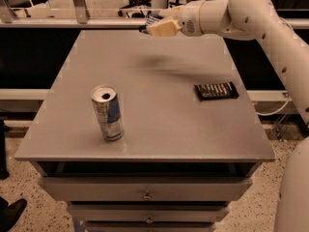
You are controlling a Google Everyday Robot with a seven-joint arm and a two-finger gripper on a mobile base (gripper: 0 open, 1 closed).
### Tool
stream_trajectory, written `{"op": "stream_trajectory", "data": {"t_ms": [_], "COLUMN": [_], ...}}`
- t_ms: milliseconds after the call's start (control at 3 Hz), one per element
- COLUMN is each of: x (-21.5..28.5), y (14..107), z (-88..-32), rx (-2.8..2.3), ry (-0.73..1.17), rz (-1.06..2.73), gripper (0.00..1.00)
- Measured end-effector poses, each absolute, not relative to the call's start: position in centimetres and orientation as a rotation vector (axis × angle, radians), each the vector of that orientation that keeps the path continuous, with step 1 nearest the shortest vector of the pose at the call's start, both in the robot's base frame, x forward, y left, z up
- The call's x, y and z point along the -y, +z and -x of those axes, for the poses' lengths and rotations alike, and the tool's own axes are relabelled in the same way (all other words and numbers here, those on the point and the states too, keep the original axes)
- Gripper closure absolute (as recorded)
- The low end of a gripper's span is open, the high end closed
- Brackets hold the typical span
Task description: Pick rxbar blueberry
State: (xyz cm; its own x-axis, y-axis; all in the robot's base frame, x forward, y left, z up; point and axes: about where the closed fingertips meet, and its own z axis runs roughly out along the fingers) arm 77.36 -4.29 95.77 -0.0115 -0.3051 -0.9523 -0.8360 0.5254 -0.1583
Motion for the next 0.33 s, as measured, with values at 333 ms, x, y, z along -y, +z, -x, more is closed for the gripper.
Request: {"op": "stream_trajectory", "data": {"t_ms": [333], "x": [4.4], "y": [95.74], "z": [-77.38], "rx": [-1.58], "ry": [0.557], "rz": [1.002], "gripper": [1.0]}}
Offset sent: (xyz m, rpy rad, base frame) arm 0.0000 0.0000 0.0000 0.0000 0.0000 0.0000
